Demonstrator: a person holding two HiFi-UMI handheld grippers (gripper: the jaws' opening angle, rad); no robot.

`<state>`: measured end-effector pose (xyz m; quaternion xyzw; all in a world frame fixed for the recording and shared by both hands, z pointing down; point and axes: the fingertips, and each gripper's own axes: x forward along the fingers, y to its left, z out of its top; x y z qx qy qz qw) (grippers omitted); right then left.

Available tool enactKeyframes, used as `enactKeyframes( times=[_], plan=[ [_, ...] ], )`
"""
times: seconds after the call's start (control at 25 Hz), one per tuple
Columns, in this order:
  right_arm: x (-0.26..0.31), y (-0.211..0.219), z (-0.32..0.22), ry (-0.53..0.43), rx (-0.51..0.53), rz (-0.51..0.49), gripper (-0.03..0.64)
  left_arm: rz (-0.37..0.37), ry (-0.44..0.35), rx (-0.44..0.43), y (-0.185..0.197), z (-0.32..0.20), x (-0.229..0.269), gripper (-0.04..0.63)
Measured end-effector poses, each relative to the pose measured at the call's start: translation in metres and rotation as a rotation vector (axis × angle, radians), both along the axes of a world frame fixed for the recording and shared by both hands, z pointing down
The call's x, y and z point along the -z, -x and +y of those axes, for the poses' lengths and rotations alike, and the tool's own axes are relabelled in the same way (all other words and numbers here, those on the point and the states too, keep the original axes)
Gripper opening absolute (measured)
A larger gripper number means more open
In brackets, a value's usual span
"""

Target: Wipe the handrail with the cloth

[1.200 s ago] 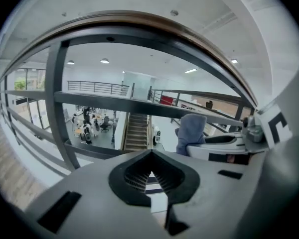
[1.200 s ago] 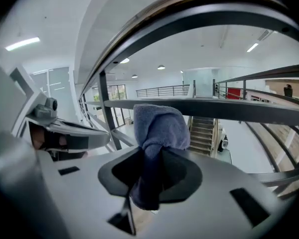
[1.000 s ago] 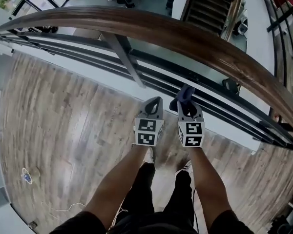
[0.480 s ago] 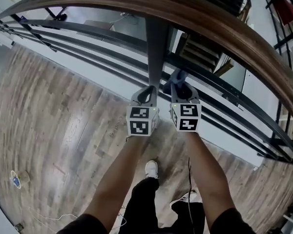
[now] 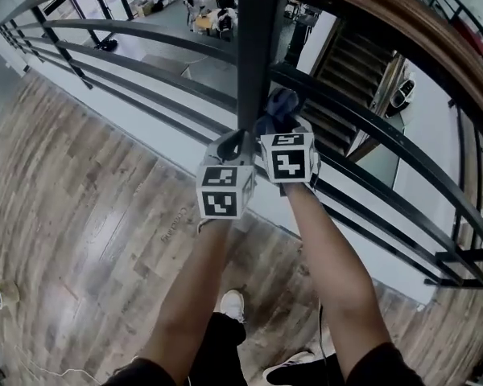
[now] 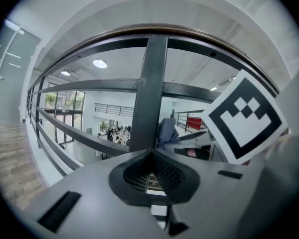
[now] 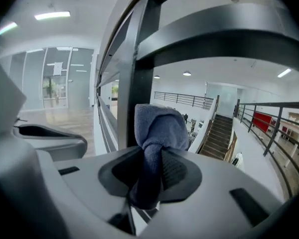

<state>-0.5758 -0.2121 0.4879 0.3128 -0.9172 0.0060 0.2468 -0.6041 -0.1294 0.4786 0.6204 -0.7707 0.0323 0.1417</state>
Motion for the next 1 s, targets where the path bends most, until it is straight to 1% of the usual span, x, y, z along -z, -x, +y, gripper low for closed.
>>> enactKeyframes(
  times=[0.12,0.2,0.32,0.36,0.48,0.68,0.84,1.0],
  plan=[
    [-0.01,-0.008,0.006,-0.005,0.015,0.041,0.095,-0.027,-0.013,0.017,-0.014,0.01,-0.004,-0.002],
    [-0.013,-0.017,0.006,0.005,0.007,0.039,0.095,-0.037,-0.015,0.028,-0.023,0.015,-0.007,-0.002],
    [-0.012,-0.037,0.004,0.003,-0.002,0.04,0.095,-0.077,-0.025,0.047,-0.035,0.018,-0.003,-0.002],
    [-0.011,-0.046,0.004,-0.012,-0.005,0.047,0.095,-0.083,-0.029,0.05,-0.041,0.019,-0.002,-0.002],
    [-0.004,-0.072,0.004,-0.101,0.008,0.067,0.095,-0.095,-0.055,0.052,-0.067,0.021,0.004,-0.002],
    [-0.007,-0.134,0.001,-0.147,-0.016,0.082,0.095,-0.11,-0.087,0.03,-0.121,0.026,0.007,-0.002],
    [-0.01,-0.187,0.002,-0.169,-0.028,0.092,0.095,-0.118,-0.09,0.016,-0.163,0.025,0.003,-0.002],
    [-0.01,-0.244,0.0,-0.187,-0.037,0.1,0.095,-0.111,-0.088,-0.021,-0.215,0.015,-0.004,-0.002]
  ],
)
